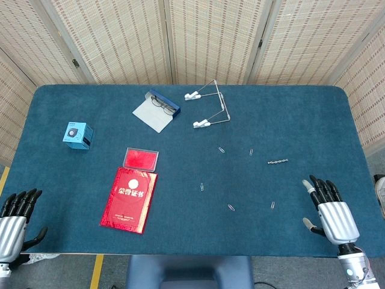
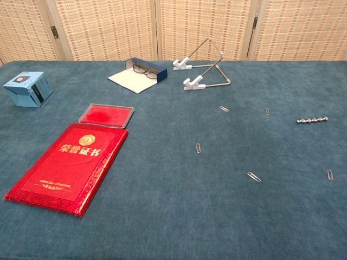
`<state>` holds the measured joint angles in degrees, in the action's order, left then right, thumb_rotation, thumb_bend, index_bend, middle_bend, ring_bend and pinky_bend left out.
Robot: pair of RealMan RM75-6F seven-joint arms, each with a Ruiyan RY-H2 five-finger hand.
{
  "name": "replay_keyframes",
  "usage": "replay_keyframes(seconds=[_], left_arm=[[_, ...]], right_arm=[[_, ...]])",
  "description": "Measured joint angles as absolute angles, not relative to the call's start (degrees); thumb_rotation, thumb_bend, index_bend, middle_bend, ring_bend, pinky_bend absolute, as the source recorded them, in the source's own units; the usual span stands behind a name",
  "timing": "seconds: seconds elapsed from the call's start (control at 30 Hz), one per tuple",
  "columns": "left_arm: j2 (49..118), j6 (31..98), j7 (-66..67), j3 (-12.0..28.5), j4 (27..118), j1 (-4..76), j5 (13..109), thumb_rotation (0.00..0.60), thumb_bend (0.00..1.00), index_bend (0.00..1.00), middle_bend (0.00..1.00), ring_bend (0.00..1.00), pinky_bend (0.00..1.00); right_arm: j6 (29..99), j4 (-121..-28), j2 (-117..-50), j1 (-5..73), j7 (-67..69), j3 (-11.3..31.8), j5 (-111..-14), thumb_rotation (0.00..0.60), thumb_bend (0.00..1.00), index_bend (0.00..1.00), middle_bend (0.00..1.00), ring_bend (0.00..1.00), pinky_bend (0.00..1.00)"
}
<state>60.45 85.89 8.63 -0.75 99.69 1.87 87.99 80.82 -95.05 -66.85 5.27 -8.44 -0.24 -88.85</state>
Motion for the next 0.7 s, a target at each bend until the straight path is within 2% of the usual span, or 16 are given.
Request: replay_keyframes(seconds=[0.4, 0.7], left_arm=[[60.5, 85.6, 8.2, -0.8, 99.7, 1.9, 88.0, 0.6, 0.36, 0.0, 0.09, 0.07, 0.01], [60.7, 84.1, 8.6, -0.6, 99.5, 2.6, 87.1, 0.6, 0.36, 0.0, 0.09, 0.07, 0.01]], right_arm=[[80.1, -94.7, -67.0, 5.9, -8.1, 0.6, -87.7, 0.6, 0.25, 0.04, 0.0, 0.0, 0.0], [74.0, -91.8, -65.6, 11.0, -0.6, 2.5, -87.9, 0.6, 0.25, 0.29, 0.0, 0.0, 0.0]])
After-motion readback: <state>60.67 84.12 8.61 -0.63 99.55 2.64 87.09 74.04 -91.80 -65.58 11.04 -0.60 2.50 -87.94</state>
